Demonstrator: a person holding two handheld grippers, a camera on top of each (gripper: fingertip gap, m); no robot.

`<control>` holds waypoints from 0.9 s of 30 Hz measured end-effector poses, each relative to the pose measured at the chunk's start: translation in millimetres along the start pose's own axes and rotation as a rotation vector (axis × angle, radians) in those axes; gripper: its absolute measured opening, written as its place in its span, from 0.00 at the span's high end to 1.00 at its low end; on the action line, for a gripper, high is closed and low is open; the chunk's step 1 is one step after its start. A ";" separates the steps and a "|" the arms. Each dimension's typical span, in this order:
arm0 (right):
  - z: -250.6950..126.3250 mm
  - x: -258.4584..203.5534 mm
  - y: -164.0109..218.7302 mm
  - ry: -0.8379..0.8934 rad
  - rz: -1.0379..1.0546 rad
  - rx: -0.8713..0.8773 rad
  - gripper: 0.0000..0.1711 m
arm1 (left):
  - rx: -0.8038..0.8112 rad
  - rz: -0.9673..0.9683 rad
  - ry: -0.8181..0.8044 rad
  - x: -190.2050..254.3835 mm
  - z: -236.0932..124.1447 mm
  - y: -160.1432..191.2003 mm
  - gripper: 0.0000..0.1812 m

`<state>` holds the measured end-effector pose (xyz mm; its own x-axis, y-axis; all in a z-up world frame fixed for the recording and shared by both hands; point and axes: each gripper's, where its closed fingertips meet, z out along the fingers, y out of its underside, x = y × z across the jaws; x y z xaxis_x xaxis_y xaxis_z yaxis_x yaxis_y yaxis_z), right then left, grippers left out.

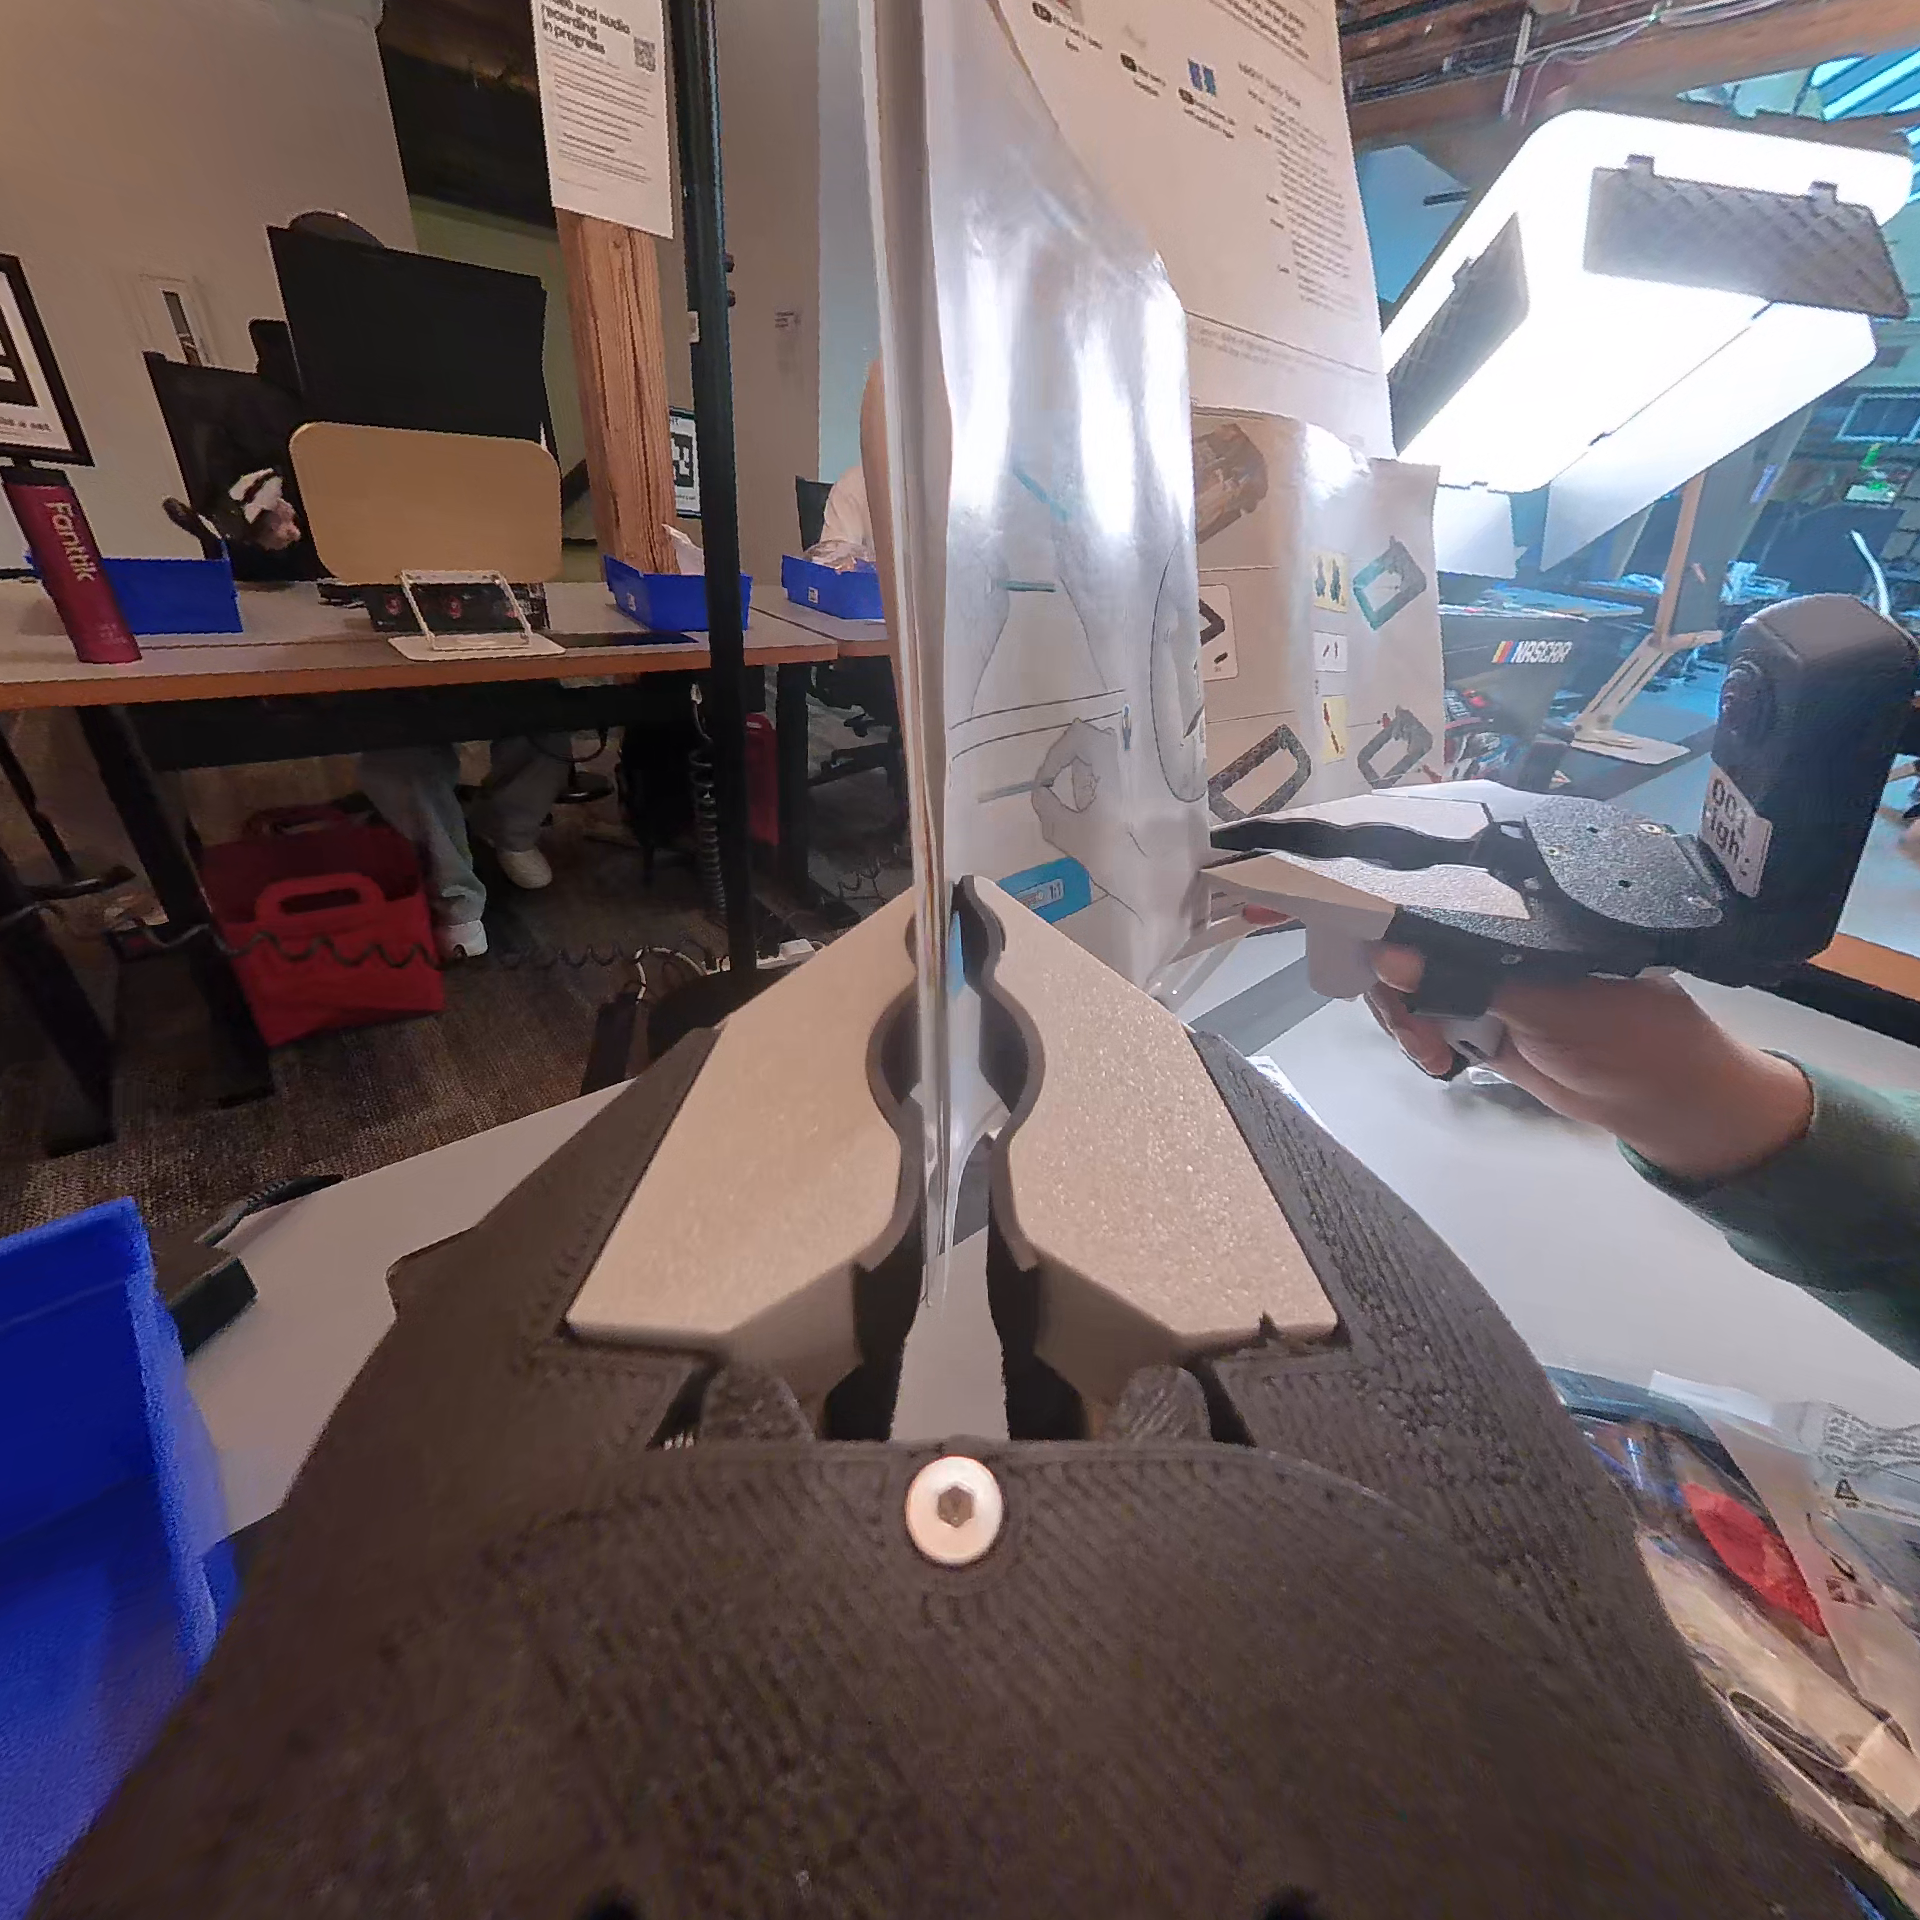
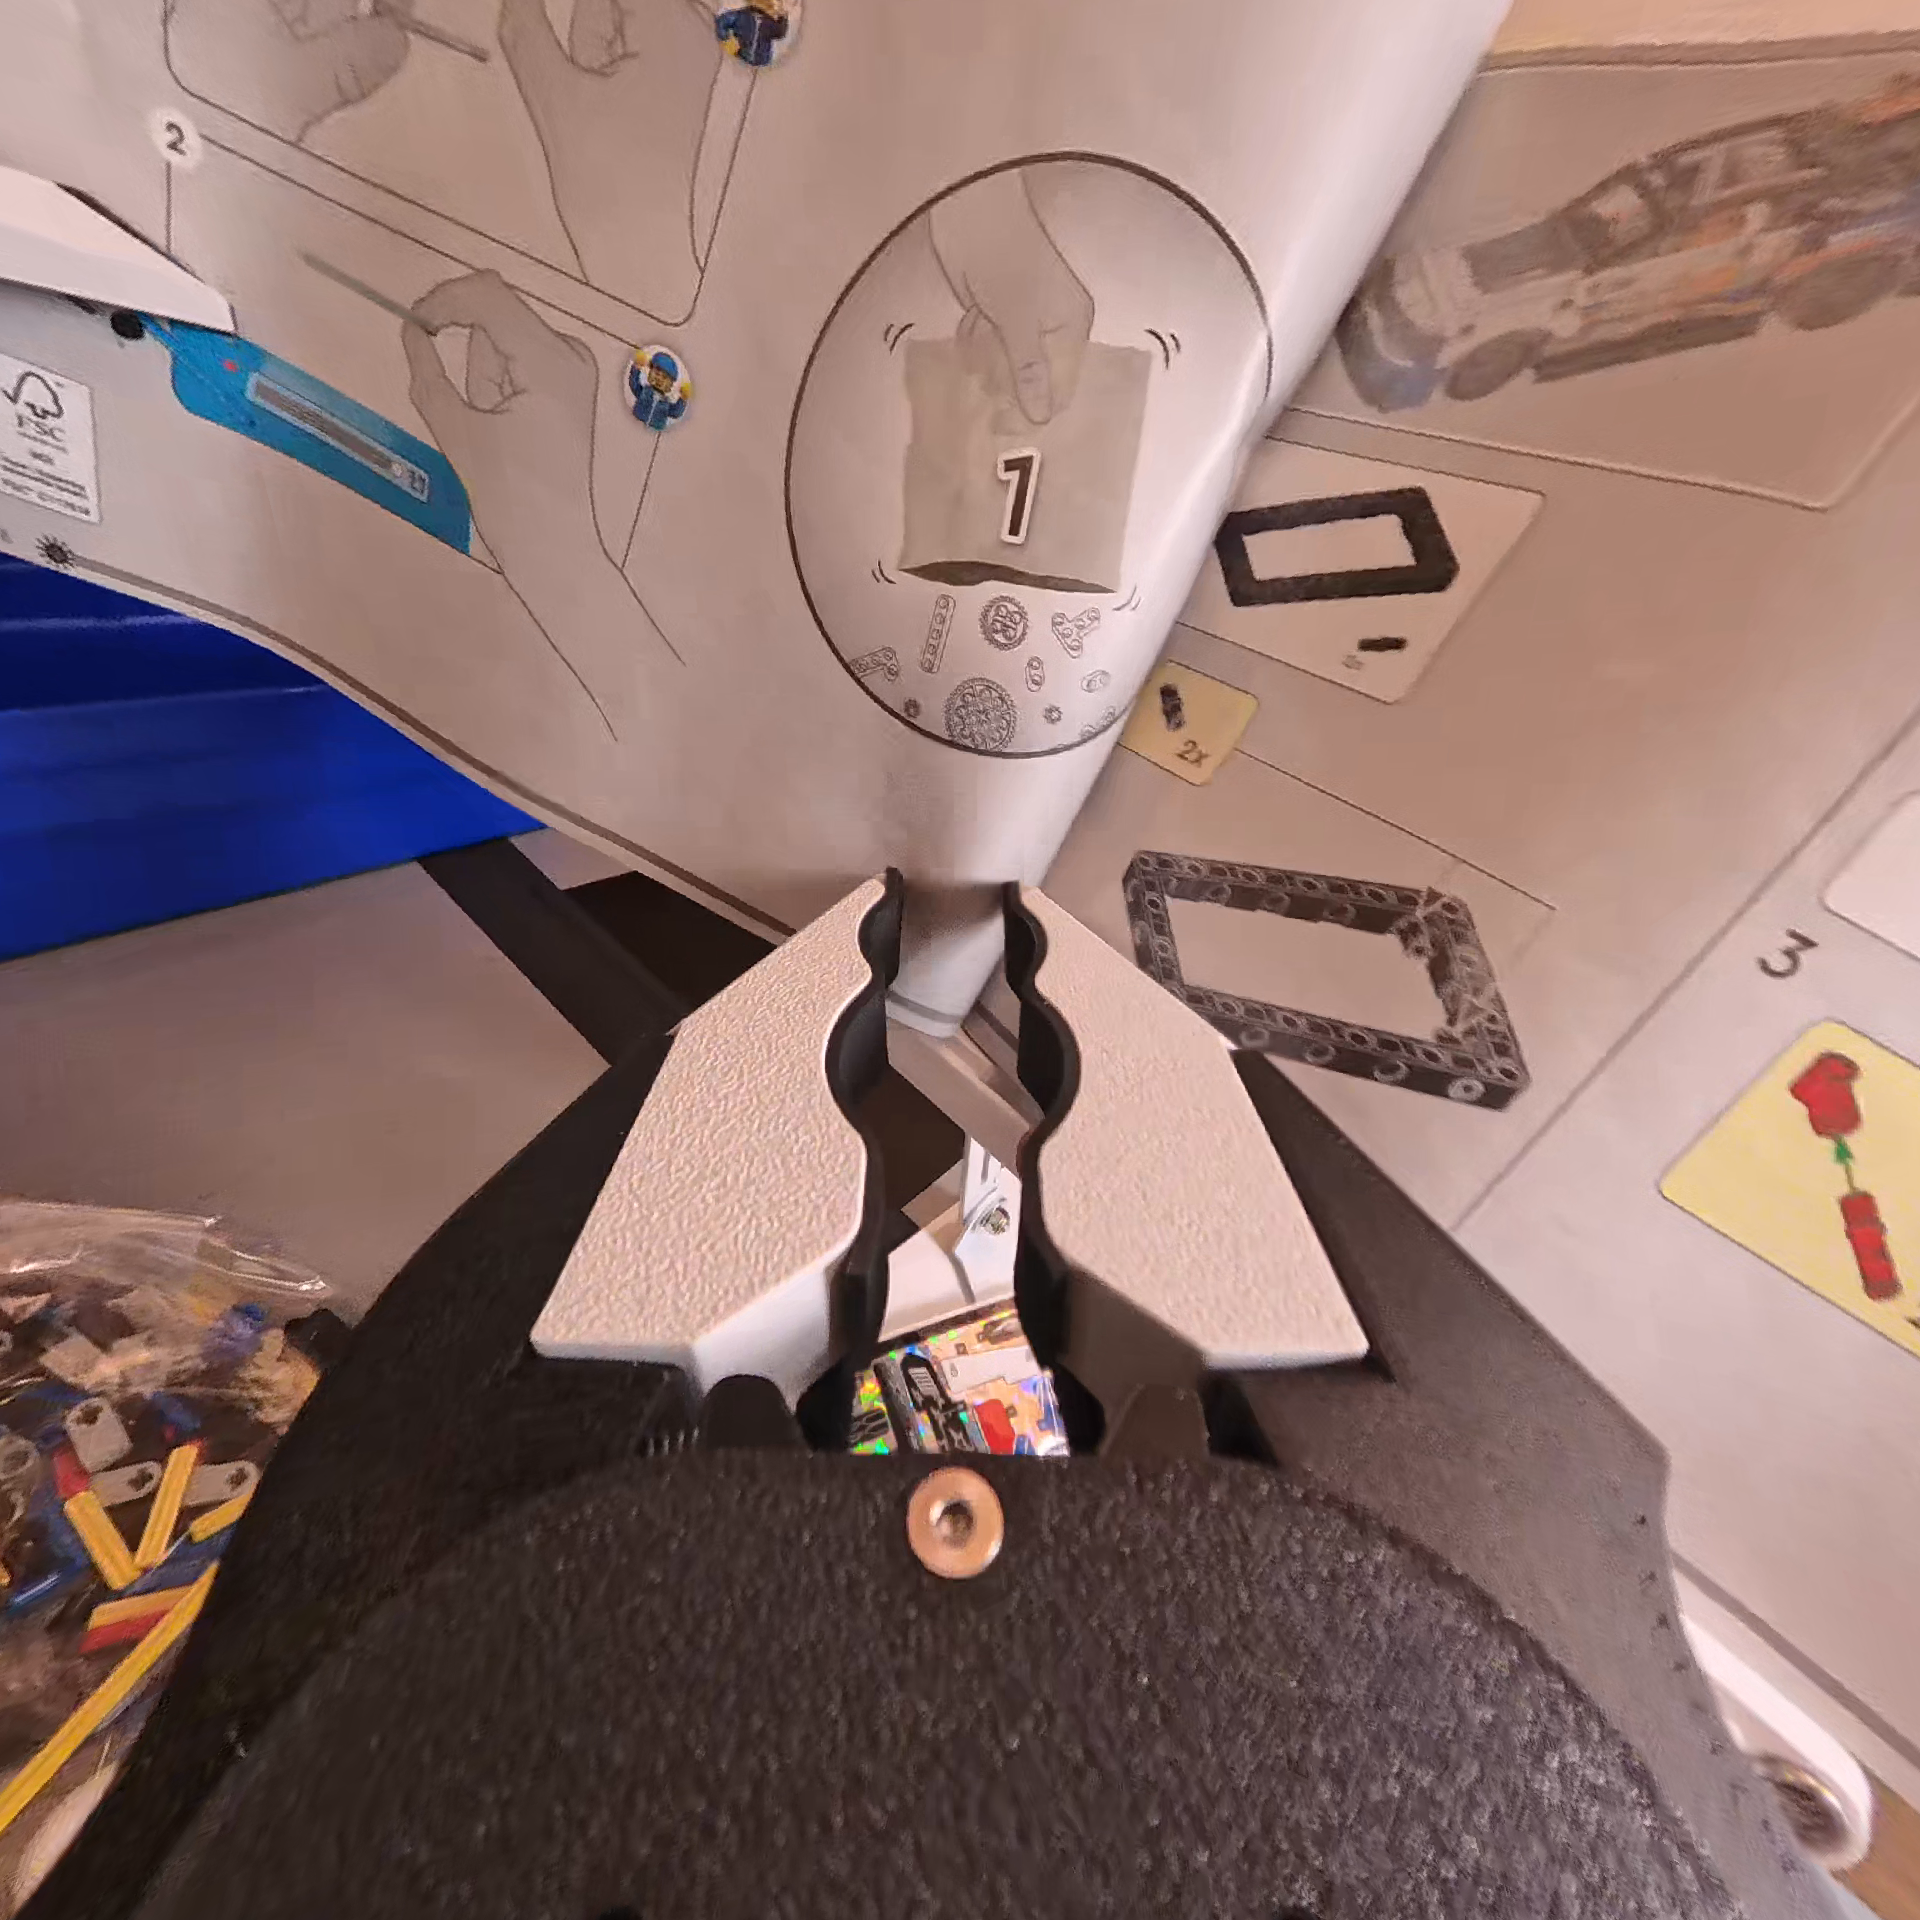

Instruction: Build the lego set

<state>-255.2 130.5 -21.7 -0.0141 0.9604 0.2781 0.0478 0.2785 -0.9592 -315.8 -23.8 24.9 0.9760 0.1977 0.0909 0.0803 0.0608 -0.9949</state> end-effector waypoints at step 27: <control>-0.8 -9.4 -2.7 -0.020 -0.057 -0.055 0.90 | -0.029 -0.003 -0.036 -10.5 -1.3 7.0 1.00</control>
<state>-254.4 120.7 -21.7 -0.0380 0.9431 0.3302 0.1015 0.3324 -0.9377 -325.3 -26.7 16.8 0.9680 0.2323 0.0950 0.0897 0.0333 -0.9954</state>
